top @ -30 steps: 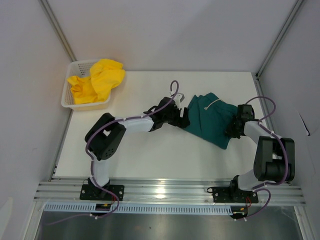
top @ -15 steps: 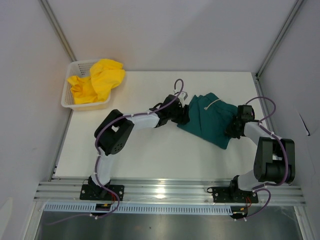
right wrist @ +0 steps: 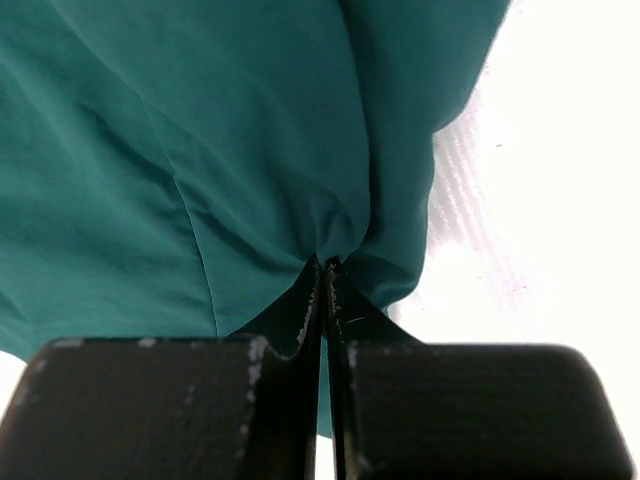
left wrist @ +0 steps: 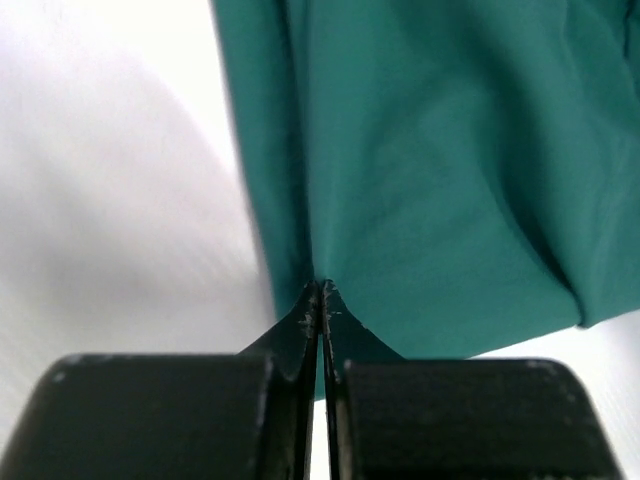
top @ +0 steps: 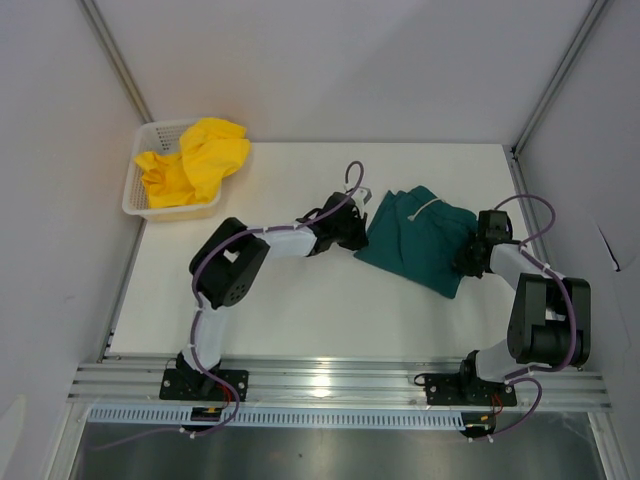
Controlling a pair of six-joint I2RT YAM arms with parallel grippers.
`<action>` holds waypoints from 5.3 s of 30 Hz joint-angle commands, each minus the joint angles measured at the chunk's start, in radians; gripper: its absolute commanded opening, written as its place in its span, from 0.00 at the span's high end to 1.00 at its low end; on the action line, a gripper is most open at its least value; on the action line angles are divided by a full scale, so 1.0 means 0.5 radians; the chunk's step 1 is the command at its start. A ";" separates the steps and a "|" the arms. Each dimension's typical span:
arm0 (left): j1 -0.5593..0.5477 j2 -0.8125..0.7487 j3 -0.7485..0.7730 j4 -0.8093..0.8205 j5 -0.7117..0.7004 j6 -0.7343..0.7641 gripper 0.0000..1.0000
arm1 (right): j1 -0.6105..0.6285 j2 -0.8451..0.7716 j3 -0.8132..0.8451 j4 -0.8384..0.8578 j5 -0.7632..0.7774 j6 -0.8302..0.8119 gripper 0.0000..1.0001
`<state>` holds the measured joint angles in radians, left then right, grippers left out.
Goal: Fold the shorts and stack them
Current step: Fold the shorts
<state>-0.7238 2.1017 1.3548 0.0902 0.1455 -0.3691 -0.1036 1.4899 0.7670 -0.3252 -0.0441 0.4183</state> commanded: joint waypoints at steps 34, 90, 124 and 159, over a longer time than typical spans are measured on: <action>0.000 -0.212 -0.387 0.525 0.510 -0.216 0.33 | -0.183 -0.050 0.012 -0.015 -0.130 0.001 1.00; 0.138 -0.359 -0.556 0.464 0.359 -0.191 1.00 | -0.140 -0.519 -0.030 -0.261 -0.418 -0.110 0.44; 0.165 -0.522 -0.639 0.289 0.084 -0.240 1.00 | 0.560 -0.510 -0.255 -0.282 0.168 0.311 1.00; 0.260 -0.498 -0.933 0.924 0.755 -0.477 0.30 | 0.296 -0.544 -0.350 -0.248 0.045 0.249 0.89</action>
<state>-0.5846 1.8492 0.8730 0.4263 0.4538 -0.5713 0.0483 1.2171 0.5945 -0.4725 -0.0063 0.5499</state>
